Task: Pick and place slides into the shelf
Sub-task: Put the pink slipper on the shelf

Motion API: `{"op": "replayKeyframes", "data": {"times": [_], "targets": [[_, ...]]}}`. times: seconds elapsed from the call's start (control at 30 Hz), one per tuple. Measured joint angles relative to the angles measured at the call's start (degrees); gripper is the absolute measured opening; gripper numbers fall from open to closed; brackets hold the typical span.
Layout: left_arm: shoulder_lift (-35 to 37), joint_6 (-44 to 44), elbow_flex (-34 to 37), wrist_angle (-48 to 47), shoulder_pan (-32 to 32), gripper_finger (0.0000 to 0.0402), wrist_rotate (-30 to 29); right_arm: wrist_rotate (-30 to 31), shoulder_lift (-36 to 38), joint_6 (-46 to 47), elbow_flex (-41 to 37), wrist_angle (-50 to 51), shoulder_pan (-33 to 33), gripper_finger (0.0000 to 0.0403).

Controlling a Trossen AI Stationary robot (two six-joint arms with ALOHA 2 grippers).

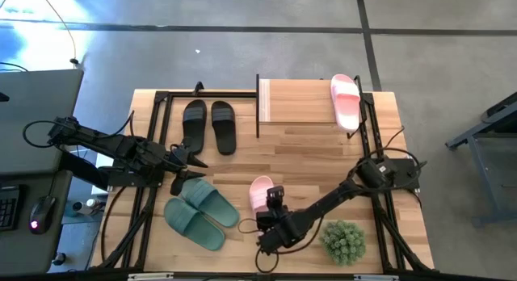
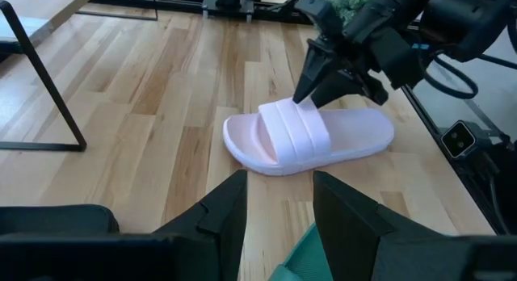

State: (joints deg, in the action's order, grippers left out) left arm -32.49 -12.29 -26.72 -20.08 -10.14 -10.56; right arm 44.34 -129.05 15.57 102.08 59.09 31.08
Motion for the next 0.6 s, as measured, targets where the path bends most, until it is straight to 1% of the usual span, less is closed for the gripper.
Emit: {"op": "replayKeyframes", "data": {"times": [0.13, 0.23, 0.3, 0.43, 0.47, 0.6], "targets": [[0.0, 0.0, 0.0, 0.0, 0.0, 0.0127, 0.0, -1.8, 0.0, -0.2, 0.0, 0.0, -1.3, 0.0107], [0.0, 0.0, 0.0, 0.0, 0.0, 0.0127, 0.0, -2.5, 0.0, -0.1, -0.3, 0.2, -2.1, 0.0097], [0.0, 0.0, 0.0, 0.0, 0.0, 0.0127, 0.0, -2.4, 0.0, -0.1, -0.4, 0.6, -2.3, 0.0079], [0.0, 0.0, 0.0, 0.0, 0.0, 0.0127, 0.0, -1.7, 0.0, -0.6, -0.4, 0.9, -2.3, 0.0018], [0.0, 0.0, 0.0, 0.0, 0.0, 0.0127, 0.0, -1.4, 0.0, -0.7, -0.4, 1.2, -2.3, 0.001], [0.0, 0.0, 0.0, 0.0, 0.0, 0.0127, 0.0, 1.2, 0.0, -0.1, 1.1, 6.2, -1.6, 0.0008]]}}
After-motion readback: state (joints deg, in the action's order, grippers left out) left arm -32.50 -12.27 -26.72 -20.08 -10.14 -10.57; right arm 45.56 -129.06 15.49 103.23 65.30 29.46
